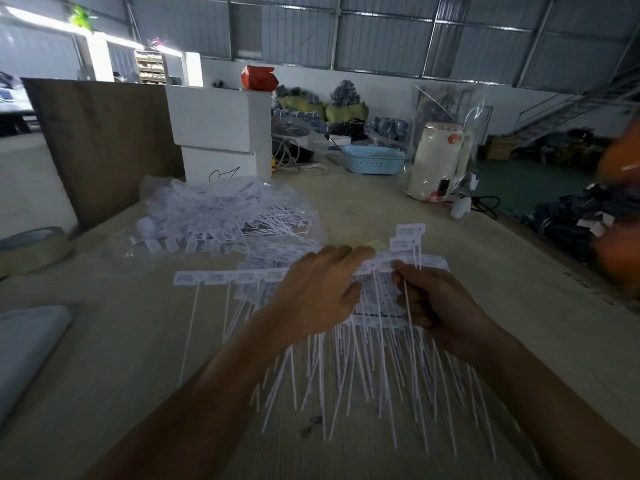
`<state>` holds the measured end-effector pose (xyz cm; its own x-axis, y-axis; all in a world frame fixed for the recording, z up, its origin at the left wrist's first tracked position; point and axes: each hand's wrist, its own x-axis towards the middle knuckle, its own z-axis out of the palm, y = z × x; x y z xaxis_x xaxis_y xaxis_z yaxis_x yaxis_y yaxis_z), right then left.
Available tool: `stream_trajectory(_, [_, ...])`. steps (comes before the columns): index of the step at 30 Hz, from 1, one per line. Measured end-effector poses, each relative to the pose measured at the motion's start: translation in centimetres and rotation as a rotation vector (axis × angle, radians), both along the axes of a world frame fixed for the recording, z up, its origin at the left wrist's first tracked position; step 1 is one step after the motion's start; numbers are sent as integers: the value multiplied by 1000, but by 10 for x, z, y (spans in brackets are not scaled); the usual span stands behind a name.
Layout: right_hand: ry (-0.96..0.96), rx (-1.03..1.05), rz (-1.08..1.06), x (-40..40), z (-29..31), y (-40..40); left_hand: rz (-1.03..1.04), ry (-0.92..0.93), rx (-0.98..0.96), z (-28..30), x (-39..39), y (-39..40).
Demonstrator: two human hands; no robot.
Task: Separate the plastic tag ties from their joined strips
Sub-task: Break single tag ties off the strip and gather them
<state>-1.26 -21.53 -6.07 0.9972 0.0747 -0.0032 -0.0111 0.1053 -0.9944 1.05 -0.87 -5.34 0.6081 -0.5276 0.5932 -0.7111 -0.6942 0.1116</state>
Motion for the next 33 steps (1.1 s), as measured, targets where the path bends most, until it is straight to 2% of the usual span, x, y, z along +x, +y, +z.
stream_trajectory(3, [33,3,27,2,-3,1,63,-214,175,9,-4,2])
stream_trajectory(5, [58,23,76,3,-4,3,94,-352,226,15,-8,0])
stream_trajectory(7, [76,29,102,3,-3,1,107,-392,240,16,-13,-3])
stream_trajectory(13, [43,43,88,1,2,-5,98,-246,131,13,-11,-3])
stream_trajectory(16, [-3,84,90,0,0,-4,95,-250,79,14,-11,-4])
stream_trajectory(23, [-129,-18,70,-1,-3,2,4,-230,-34,11,-7,-3])
stream_trajectory(27, [-257,-92,6,-3,-4,4,-44,-136,-66,6,-4,-2])
stream_trajectory(33, [-316,-96,4,-6,-4,4,-89,34,-176,4,-2,-4])
